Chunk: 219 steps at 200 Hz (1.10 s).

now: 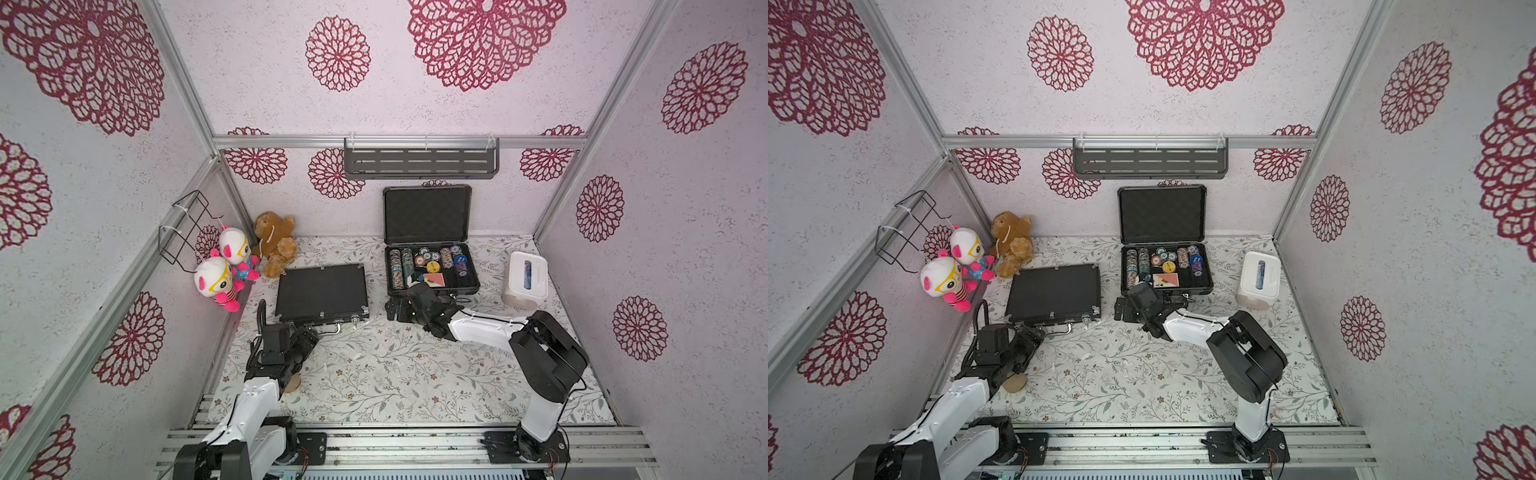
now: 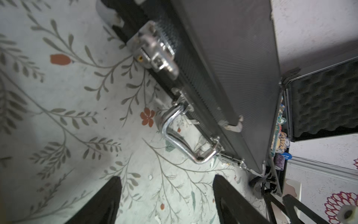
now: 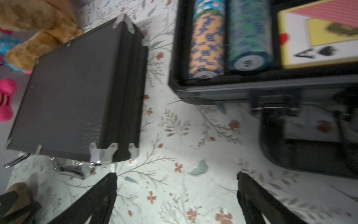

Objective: Open the poker set cases
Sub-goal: Pick up the poker set case from the center of the board.

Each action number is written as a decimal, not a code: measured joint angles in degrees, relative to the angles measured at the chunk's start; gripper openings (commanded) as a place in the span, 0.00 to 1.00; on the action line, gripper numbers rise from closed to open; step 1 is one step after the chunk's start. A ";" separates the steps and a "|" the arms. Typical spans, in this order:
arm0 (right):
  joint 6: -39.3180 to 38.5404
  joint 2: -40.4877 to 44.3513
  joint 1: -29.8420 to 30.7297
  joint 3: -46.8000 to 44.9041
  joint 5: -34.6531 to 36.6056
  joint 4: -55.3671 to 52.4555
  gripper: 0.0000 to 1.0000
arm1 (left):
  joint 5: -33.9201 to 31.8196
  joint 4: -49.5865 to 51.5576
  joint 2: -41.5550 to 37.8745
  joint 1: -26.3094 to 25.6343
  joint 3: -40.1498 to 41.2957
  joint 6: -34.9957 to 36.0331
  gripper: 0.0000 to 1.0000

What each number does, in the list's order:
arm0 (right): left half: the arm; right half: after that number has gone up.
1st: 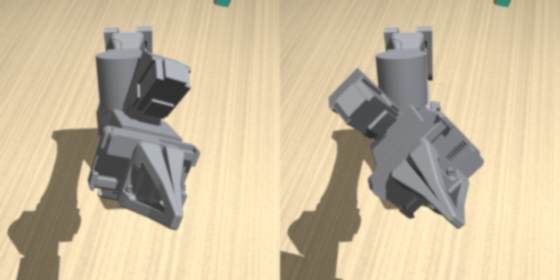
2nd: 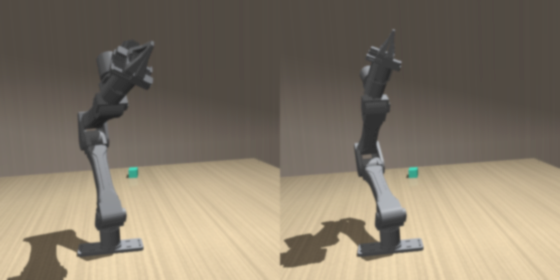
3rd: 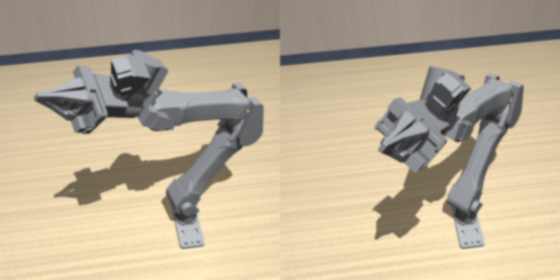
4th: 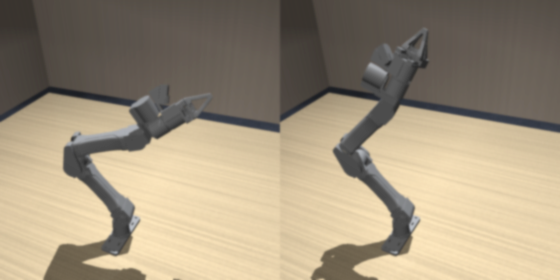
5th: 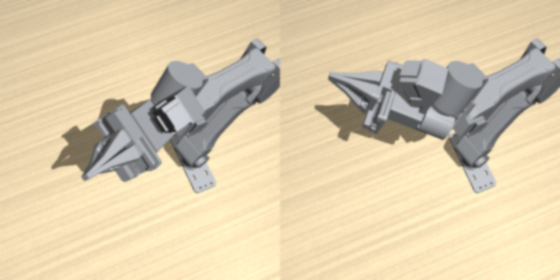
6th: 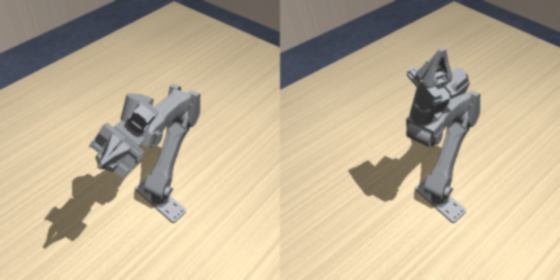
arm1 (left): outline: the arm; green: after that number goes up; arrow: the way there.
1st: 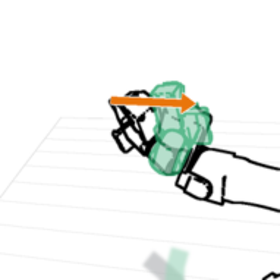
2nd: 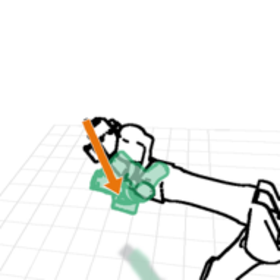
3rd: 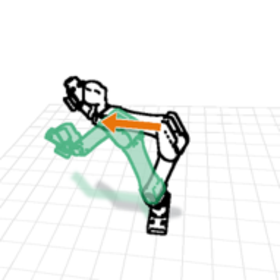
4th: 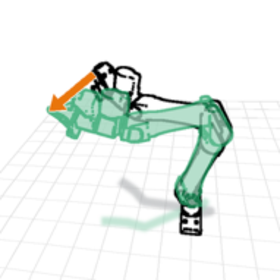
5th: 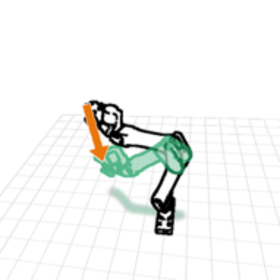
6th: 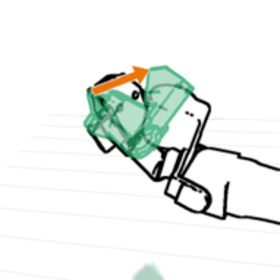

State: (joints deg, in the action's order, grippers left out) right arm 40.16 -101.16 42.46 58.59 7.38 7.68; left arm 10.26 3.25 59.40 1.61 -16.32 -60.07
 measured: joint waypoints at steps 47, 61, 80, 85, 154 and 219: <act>1.36 3.43 -2.69 -3.89 0.35 2.29 0.99 | 1.05 -9.92 6.16 -0.46 -0.09 0.33 0.70; 1.88 3.48 -2.99 -4.96 -0.33 3.41 0.99 | 0.98 -10.56 7.19 -0.48 -1.16 1.49 0.70; 2.21 3.48 -3.23 -6.47 -2.12 4.55 0.99 | 0.63 -10.62 8.31 -0.48 -3.37 3.67 0.71; 2.40 3.48 -3.34 -6.67 -2.64 4.68 0.99 | 0.42 -10.56 8.50 -0.48 -4.00 4.39 0.72; 3.06 3.48 -3.89 -7.04 -7.65 8.72 0.99 | -0.48 -10.23 15.96 -0.48 -7.89 10.16 0.75; 3.50 4.24 -4.13 -8.55 -8.83 10.71 0.99 | 2.58 -16.83 21.73 -0.44 -7.45 9.51 0.74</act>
State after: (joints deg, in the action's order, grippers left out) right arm 43.66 -96.92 38.33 50.04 -1.45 18.39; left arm 12.84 -13.58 81.12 1.17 -23.77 -50.57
